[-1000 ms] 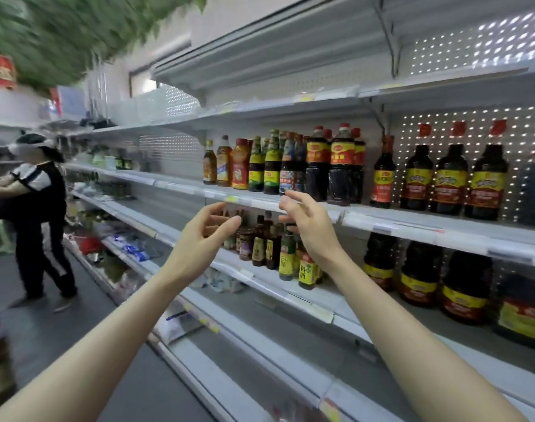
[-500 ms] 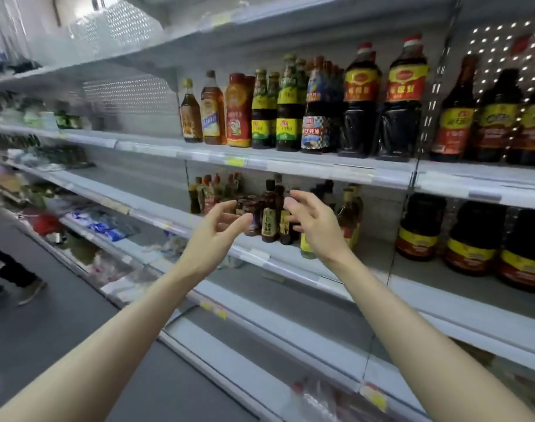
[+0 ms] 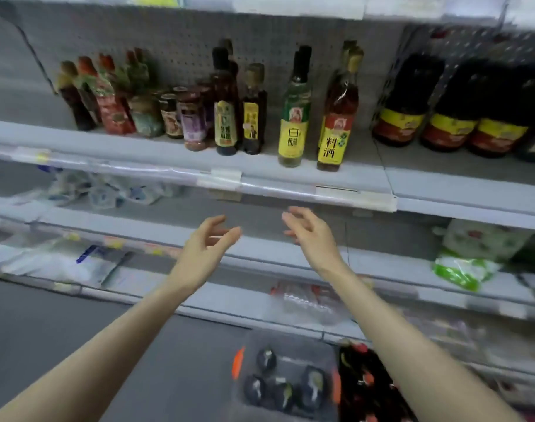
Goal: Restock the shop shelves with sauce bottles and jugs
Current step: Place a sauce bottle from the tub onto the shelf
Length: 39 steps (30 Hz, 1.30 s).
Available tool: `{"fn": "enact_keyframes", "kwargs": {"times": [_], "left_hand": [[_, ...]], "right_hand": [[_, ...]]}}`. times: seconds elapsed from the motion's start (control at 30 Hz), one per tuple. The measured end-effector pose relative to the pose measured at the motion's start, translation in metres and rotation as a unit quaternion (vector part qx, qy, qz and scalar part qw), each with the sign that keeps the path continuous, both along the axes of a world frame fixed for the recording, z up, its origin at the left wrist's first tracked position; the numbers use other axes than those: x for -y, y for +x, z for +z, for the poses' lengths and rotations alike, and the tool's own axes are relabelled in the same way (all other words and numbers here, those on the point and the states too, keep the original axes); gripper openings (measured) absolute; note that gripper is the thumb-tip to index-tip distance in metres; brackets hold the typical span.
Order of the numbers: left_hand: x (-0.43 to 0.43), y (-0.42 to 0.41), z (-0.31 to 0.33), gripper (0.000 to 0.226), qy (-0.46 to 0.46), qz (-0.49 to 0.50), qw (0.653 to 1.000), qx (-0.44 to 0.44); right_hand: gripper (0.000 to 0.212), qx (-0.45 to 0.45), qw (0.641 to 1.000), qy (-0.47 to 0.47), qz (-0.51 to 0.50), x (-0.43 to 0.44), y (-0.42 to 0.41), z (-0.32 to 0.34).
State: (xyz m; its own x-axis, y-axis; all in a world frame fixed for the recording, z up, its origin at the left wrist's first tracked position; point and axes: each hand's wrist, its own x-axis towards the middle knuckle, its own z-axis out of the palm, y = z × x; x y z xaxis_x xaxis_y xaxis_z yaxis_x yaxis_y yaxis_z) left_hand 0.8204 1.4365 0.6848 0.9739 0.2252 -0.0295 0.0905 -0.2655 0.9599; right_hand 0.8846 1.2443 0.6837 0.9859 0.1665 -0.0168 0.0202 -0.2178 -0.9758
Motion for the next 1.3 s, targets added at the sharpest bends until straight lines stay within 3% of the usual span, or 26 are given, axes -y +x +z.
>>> {"fn": "enact_keyframes", "kwargs": {"times": [0.13, 0.27, 0.37, 0.47, 0.6, 0.73, 0.87, 0.97, 1.07, 1.3], "left_hand": [[-0.002, 0.016, -0.081, 0.061, -0.020, -0.038, 0.996, -0.074], [0.007, 0.024, -0.171, 0.065, -0.033, -0.060, 0.987, -0.148], [0.017, 0.023, -0.240, 0.044, -0.047, -0.061, 0.977, -0.197], [0.027, 0.020, -0.306, 0.038, -0.046, -0.066, 0.968, -0.237], [0.038, 0.016, -0.395, 0.057, -0.053, -0.059, 0.956, -0.282], [0.051, 0.004, -0.477, 0.025, -0.053, -0.060, 0.947, -0.312], [0.064, -0.006, -0.548, 0.009, -0.063, -0.071, 0.942, -0.322], [0.068, -0.014, -0.600, 0.008, -0.074, -0.057, 0.936, -0.339], [0.070, -0.022, -0.643, 0.023, -0.076, -0.051, 0.927, -0.365], [0.074, -0.024, -0.682, 0.029, -0.087, -0.054, 0.931, -0.351]], "right_hand": [[0.040, -0.062, 0.996, -0.032, -0.048, 0.001, -0.006, -0.080], [0.028, -0.125, 0.988, -0.040, -0.078, 0.009, -0.015, -0.167], [0.033, -0.177, 0.979, -0.048, -0.093, 0.017, -0.020, -0.236], [0.038, -0.225, 0.967, -0.048, -0.110, 0.021, -0.027, -0.304], [0.040, -0.265, 0.954, -0.067, -0.124, 0.026, -0.037, -0.396], [0.039, -0.308, 0.936, -0.076, -0.149, 0.034, -0.054, -0.487], [0.037, -0.353, 0.917, -0.085, -0.164, 0.042, -0.074, -0.566], [0.025, -0.361, 0.911, -0.085, -0.180, 0.046, -0.086, -0.619], [0.035, -0.363, 0.906, -0.115, -0.183, 0.047, -0.094, -0.663], [0.052, -0.383, 0.894, -0.123, -0.197, 0.039, -0.101, -0.727]]}}
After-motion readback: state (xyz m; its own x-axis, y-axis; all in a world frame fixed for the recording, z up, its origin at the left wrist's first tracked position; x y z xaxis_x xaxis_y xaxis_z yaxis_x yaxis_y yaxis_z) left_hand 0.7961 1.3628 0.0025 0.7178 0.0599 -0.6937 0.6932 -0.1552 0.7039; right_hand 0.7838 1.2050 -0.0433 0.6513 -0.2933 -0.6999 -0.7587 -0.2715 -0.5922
